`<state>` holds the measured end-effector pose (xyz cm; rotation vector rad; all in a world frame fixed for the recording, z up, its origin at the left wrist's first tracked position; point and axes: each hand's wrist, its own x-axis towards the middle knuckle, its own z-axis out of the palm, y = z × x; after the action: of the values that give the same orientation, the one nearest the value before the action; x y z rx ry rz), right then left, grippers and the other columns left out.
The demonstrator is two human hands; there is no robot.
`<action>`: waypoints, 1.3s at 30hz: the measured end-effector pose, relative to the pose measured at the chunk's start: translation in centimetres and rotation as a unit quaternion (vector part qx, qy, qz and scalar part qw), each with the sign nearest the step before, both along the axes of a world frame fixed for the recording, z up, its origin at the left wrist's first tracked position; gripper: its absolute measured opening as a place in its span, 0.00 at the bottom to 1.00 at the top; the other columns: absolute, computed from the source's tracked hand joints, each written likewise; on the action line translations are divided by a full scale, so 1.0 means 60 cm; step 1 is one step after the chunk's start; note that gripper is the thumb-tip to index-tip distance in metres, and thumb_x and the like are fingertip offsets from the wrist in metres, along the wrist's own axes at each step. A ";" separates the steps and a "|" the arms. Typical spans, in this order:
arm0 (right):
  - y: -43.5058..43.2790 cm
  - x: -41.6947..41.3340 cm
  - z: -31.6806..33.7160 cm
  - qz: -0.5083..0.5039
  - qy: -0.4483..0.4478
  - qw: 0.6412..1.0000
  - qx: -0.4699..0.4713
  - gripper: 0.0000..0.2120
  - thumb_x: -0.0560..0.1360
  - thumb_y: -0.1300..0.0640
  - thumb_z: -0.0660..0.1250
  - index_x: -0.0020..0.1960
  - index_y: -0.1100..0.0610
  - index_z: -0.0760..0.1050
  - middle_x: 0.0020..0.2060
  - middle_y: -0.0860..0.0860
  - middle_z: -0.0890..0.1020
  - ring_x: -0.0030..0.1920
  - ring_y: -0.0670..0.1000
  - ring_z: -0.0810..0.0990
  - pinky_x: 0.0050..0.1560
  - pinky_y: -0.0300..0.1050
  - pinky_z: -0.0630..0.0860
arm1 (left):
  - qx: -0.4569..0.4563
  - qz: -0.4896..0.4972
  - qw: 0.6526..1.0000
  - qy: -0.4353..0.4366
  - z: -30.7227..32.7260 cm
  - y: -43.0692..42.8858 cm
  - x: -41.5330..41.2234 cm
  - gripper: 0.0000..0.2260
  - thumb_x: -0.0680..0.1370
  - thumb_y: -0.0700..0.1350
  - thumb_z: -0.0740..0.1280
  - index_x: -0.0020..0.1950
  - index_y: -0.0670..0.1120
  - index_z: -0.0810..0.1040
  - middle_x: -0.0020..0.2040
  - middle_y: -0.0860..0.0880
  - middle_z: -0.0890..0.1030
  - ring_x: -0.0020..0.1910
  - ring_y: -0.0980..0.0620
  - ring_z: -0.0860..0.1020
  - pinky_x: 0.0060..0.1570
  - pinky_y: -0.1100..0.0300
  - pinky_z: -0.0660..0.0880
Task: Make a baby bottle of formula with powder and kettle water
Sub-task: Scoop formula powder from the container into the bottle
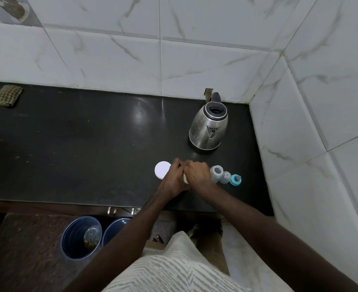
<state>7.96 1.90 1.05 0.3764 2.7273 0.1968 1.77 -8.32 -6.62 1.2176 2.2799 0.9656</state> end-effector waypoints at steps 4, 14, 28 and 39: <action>-0.004 0.001 0.013 -0.030 0.046 0.998 0.011 0.11 0.82 0.60 0.61 0.63 0.55 0.77 0.59 0.51 0.83 0.59 0.55 0.84 0.51 0.47 0.76 | 0.019 0.019 1.000 -0.013 0.002 -0.005 -0.006 0.28 0.64 0.48 0.80 0.61 0.48 0.75 0.51 0.50 0.74 0.48 0.53 0.73 0.51 0.54 0.75; -0.015 0.017 -0.021 -0.170 0.082 0.982 -0.022 0.09 0.83 0.60 0.61 0.56 0.54 0.80 0.56 0.52 0.84 0.57 0.54 0.84 0.53 0.47 0.77 | 0.044 0.007 0.999 -0.005 0.013 -0.001 -0.001 0.31 0.65 0.53 0.76 0.66 0.52 0.71 0.53 0.48 0.77 0.50 0.50 0.75 0.54 0.52 0.74; 0.008 0.022 -0.031 -0.114 0.065 0.989 -0.074 0.09 0.81 0.58 0.64 0.59 0.55 0.79 0.58 0.52 0.84 0.58 0.56 0.83 0.55 0.50 0.76 | 0.018 -0.006 1.000 -0.021 -0.010 0.004 -0.011 0.37 0.64 0.44 0.81 0.71 0.50 0.72 0.56 0.49 0.73 0.51 0.59 0.73 0.57 0.59 0.75; 0.021 0.024 -0.006 -0.025 0.024 0.996 -0.079 0.09 0.79 0.59 0.66 0.58 0.55 0.80 0.57 0.52 0.84 0.58 0.57 0.83 0.48 0.47 0.71 | 0.001 -0.025 1.000 -0.001 -0.009 0.004 -0.016 0.38 0.65 0.44 0.79 0.73 0.49 0.71 0.59 0.50 0.73 0.57 0.56 0.73 0.60 0.60 0.74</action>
<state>9.41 3.16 0.72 0.4093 2.7536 -0.0417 0.84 -8.06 -7.16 1.2675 2.2354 0.9502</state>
